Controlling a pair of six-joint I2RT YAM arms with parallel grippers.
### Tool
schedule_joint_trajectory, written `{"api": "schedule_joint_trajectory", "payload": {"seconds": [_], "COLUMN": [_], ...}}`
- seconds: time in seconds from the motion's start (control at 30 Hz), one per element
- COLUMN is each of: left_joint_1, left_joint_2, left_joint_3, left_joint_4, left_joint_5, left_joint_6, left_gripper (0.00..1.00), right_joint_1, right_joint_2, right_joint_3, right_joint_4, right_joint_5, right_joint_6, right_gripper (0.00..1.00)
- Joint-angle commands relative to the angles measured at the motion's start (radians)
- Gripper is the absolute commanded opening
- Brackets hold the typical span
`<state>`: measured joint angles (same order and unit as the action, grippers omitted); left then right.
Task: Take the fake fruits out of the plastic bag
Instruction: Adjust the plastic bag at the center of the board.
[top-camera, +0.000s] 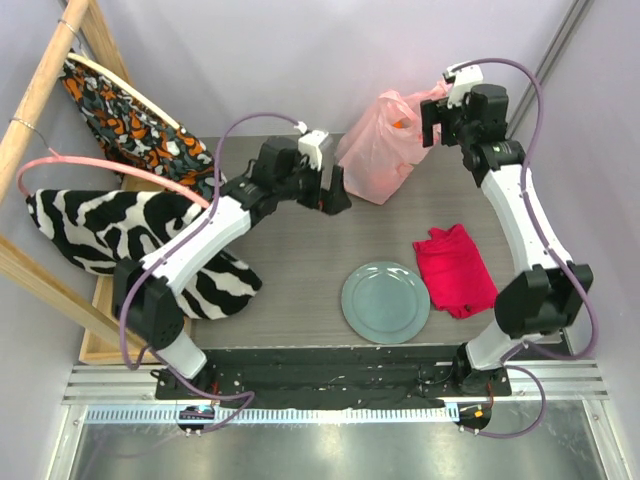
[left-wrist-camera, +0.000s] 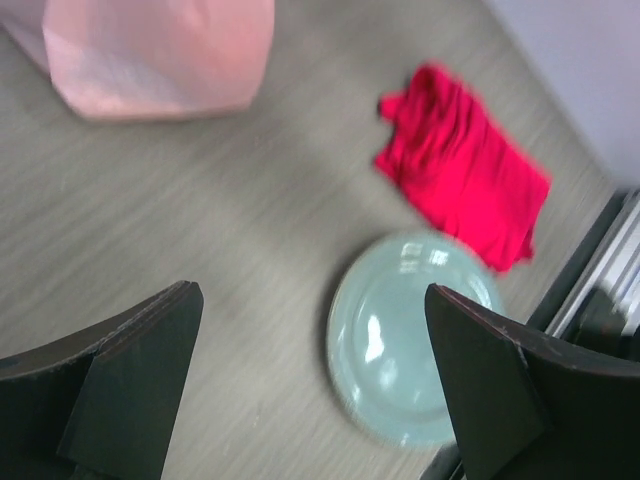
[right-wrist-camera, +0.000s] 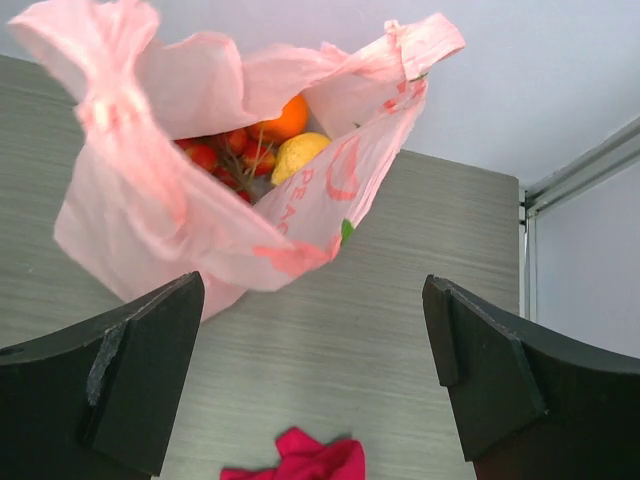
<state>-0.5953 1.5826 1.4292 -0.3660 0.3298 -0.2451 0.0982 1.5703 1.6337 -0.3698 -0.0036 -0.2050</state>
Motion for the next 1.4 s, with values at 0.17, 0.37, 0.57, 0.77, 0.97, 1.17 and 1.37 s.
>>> {"api": "schedule_joint_trajectory", "payload": {"seconds": [0.17, 0.37, 0.57, 0.77, 0.97, 1.17, 1.37], "left_joint_1": [-0.033, -0.023, 0.052, 0.098, 0.135, 0.180, 0.187], "left_joint_2": [0.168, 0.076, -0.085, -0.233, -0.282, -0.328, -0.320], "left_joint_3": [0.198, 0.168, 0.086, 0.019, -0.018, -0.012, -0.007], "left_joint_4": [0.272, 0.191, 0.093, 0.038, 0.029, 0.032, 0.047], "left_joint_5": [0.167, 0.063, 0.043, -0.021, -0.034, -0.086, -0.104], "left_joint_6": [-0.371, -0.312, -0.217, -0.126, -0.152, -0.174, -0.220], "left_gripper": [0.98, 1.00, 1.00, 1.00, 1.00, 1.00, 1.00], "right_joint_1": [-0.029, 0.000, 0.093, 0.216, 0.288, 0.385, 0.405], "right_joint_2": [0.221, 0.375, 0.329, 0.237, 0.201, 0.189, 0.207], "right_joint_3": [0.291, 0.396, 0.319, 0.146, 0.060, 0.063, 0.161], "right_joint_4": [0.092, 0.046, 0.005, 0.008, 0.031, 0.068, 0.057], "right_joint_5": [-0.068, -0.300, -0.409, -0.397, -0.394, -0.369, -0.250], "right_joint_6": [0.088, 0.124, 0.138, 0.131, 0.162, 0.196, 0.162], "right_gripper": [1.00, 1.00, 1.00, 1.00, 1.00, 1.00, 0.97]}}
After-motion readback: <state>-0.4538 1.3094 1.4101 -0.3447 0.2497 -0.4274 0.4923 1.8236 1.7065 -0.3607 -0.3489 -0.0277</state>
